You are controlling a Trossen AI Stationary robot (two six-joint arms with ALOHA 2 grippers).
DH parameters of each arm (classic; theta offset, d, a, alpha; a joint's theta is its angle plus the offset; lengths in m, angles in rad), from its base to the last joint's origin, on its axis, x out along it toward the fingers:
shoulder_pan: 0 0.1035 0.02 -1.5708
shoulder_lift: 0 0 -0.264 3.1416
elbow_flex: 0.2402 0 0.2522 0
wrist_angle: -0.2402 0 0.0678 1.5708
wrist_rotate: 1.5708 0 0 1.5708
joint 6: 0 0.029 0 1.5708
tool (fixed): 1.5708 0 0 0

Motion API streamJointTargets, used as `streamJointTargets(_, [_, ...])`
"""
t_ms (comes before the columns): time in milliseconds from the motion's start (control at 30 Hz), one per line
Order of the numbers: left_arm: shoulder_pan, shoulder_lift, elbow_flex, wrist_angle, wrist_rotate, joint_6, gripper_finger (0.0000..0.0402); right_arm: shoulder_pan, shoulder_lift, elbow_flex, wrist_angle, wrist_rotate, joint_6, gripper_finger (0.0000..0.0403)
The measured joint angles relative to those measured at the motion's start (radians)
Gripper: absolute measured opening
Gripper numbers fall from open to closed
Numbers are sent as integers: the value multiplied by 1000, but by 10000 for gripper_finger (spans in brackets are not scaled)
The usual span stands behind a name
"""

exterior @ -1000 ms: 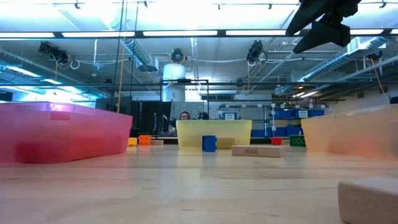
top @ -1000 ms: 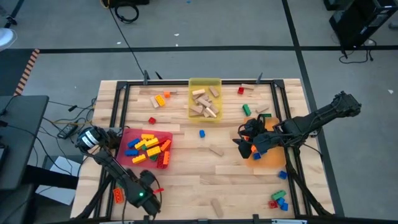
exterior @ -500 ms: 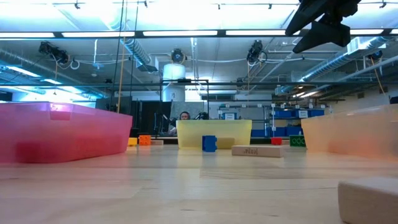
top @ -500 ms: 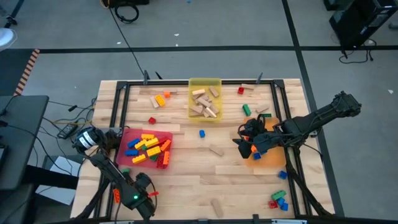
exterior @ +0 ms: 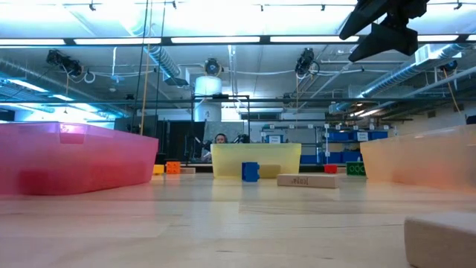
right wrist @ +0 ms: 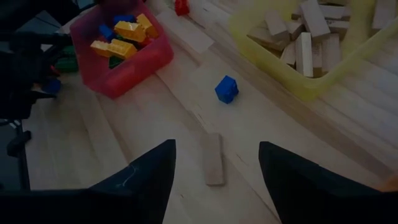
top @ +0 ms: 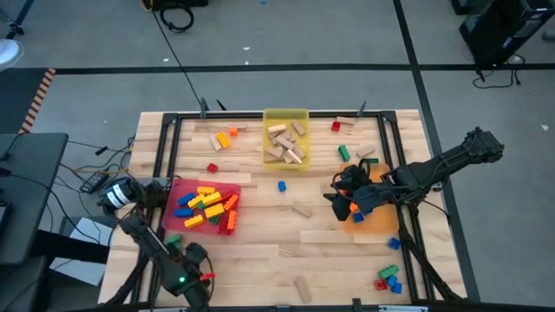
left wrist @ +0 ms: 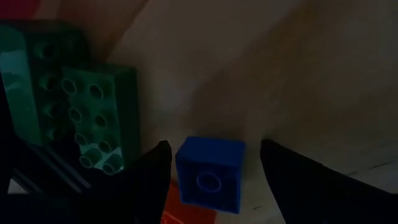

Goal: Sort blocks by size
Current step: Put the 1 stud blue game piece into the orange bin

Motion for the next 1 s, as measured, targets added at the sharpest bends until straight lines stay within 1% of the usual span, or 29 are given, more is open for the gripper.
streamJointTargets(467, [-9,1,-2,47,13,-25,253,0,0,0,0,0,0,245])
streamJointTargets(600, [-9,1,-2,52,13,-25,233,0,0,0,0,0,0,244])
streamJointTargets(833, [-1,2,-1,63,15,-24,178,0,0,0,0,-1,0,245])
streamJointTargets(900, [4,3,2,56,19,-24,169,0,0,0,0,-3,-4,246])
streamJointTargets(1000, [22,4,3,51,30,-12,167,0,0,0,0,-28,-6,244])
